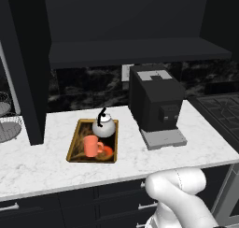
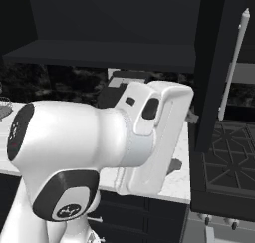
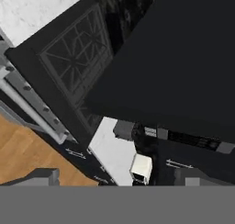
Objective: Pick the kettle from the counter and place it on the tray. Then pick the mug from the cabinet and place it on the tray. Then close the cabinet doors.
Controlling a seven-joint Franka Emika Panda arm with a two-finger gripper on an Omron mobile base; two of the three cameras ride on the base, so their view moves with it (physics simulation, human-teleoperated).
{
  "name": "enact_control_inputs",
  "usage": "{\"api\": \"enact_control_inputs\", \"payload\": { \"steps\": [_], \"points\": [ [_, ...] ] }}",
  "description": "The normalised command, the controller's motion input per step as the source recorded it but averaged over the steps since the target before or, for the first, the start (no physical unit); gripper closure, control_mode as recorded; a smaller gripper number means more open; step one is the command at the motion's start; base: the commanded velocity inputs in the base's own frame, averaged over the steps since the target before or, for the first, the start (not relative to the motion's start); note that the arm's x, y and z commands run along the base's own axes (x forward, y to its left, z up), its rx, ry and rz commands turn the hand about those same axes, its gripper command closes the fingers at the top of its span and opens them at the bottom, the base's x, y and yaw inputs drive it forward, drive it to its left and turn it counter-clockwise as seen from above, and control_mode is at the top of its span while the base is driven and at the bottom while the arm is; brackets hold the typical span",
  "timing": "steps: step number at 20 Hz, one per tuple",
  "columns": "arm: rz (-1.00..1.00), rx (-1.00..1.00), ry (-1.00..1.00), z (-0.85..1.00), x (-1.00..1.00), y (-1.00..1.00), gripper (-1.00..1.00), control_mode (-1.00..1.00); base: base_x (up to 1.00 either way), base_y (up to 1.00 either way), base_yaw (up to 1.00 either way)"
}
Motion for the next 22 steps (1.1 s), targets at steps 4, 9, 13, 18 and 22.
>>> {"api": "enact_control_inputs", "payload": {
  "steps": [4,9,13,18,22],
  "points": [
    [-0.10,-0.04,-0.24,0.17,-0.11,-0.55,-1.00,-1.00,0.00,0.00,0.00],
    [-0.17,-0.02,-0.08,0.15,-0.02,-0.55,-1.00,-1.00,0.00,0.00,0.00],
    [-0.16,-0.03,-0.02,0.03,0.05,-0.52,-1.00,-1.00,0.00,0.00,0.00],
    [-0.08,-0.07,0.00,0.00,0.34,-0.35,-1.00,-1.00,0.00,0.00,0.00],
    [0.00,-0.15,0.00,0.00,0.49,-0.04,-1.00,-1.00,0.00,0.00,0.00]
  ]
}}
